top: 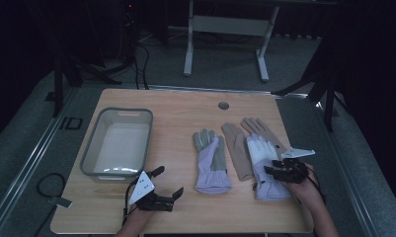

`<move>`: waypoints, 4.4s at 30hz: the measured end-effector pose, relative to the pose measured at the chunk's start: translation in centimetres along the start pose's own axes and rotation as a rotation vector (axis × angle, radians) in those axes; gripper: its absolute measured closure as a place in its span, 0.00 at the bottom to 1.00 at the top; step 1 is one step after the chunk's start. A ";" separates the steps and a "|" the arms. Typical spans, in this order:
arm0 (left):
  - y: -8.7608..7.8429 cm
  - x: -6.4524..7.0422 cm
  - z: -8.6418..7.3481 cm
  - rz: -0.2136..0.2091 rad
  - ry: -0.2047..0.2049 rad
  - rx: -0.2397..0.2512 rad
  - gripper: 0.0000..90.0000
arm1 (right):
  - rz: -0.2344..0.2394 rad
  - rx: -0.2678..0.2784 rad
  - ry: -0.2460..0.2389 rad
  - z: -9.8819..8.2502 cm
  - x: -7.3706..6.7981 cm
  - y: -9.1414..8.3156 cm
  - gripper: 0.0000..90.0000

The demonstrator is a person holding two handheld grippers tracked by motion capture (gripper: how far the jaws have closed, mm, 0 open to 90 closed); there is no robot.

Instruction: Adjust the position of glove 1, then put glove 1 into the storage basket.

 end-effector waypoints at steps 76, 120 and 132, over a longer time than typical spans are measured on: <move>0.0 0.0 0.0 0.007 -0.004 0.005 0.01 | 0.114 0.065 -0.013 12.6 -14.6 0.9 0.90; 0.8 0.2 0.3 0.030 0.025 -0.086 0.01 | 0.155 0.157 -0.013 10.7 -13.1 1.9 0.23; 2.8 1.2 2.6 0.014 -0.010 -0.176 0.01 | 0.192 0.288 -0.033 8.3 -9.7 0.5 0.19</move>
Point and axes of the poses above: each handheld gripper's, and its own axes: y roughly forward along the jaws, z roughly out of its top, x roughly to its right, the point moved 4 cm from there along y, roughly forward along the jaws
